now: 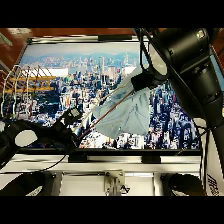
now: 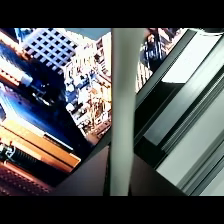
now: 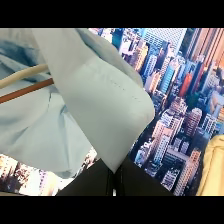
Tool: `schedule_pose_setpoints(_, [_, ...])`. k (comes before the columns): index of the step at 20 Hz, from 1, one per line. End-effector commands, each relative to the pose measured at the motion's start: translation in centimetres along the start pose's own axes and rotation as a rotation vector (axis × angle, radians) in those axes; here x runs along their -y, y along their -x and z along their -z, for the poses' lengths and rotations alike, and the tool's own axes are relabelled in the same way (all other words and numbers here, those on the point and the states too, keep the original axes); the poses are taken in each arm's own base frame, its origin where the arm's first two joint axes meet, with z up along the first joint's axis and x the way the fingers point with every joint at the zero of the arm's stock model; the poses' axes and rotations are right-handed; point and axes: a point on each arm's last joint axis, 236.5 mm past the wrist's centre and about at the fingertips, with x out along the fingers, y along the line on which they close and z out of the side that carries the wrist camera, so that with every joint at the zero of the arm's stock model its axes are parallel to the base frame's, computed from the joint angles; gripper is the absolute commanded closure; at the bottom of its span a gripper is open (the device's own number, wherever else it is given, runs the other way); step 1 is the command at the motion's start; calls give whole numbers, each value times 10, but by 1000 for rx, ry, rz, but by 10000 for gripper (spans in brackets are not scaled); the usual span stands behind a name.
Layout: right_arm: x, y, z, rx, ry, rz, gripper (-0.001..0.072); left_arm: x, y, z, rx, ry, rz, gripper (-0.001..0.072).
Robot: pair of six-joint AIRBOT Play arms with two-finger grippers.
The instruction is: Fold the shirts.
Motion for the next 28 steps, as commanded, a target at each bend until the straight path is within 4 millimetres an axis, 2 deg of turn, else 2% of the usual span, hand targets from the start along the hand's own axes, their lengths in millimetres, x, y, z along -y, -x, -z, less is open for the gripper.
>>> schedule_pose_setpoints(1, [6, 2, 13, -54, -16, 32, 639, -9, 16, 27, -81, 8, -64, 658])
schedule_pose_setpoints(4, [7, 2, 13, -53, -24, 36, 640, -9, 25, 43, -128, 21, -77, 658])
schedule_pose_setpoints(8, [6, 2, 13, -53, -42, 34, 640, -13, 43, 41, -63, 65, -135, 658])
schedule_pose_setpoints(10, [3, 2, 14, -54, -47, 22, 639, -9, 41, 30, -22, 55, -112, 658])
schedule_pose_setpoints(12, [3, 2, 14, -54, -56, 21, 639, 6, 35, 18, 8, -10, -56, 658])
schedule_pose_setpoints(15, [3, 2, 14, -54, -65, 22, 639, 19, 31, 20, -17, -102, -45, 659])
schedule_pose_setpoints(17, [3, 2, 14, -54, -69, 23, 639, 28, 32, 28, -53, -135, -29, 658])
schedule_pose_setpoints(20, [3, 2, 14, -54, -78, 23, 640, 18, 39, 46, -110, -113, -75, 658])
schedule_pose_setpoints(23, [3, 2, 14, -54, -86, 22, 639, 18, 42, 45, -96, -115, -81, 658])
schedule_pose_setpoints(26, [3, 2, 14, -54, -92, 22, 639, 16, 41, 33, -48, -121, -91, 658])
schedule_pose_setpoints(28, [3, 2, 14, -54, -98, 22, 639, 20, 39, 32, -50, -148, -82, 658])
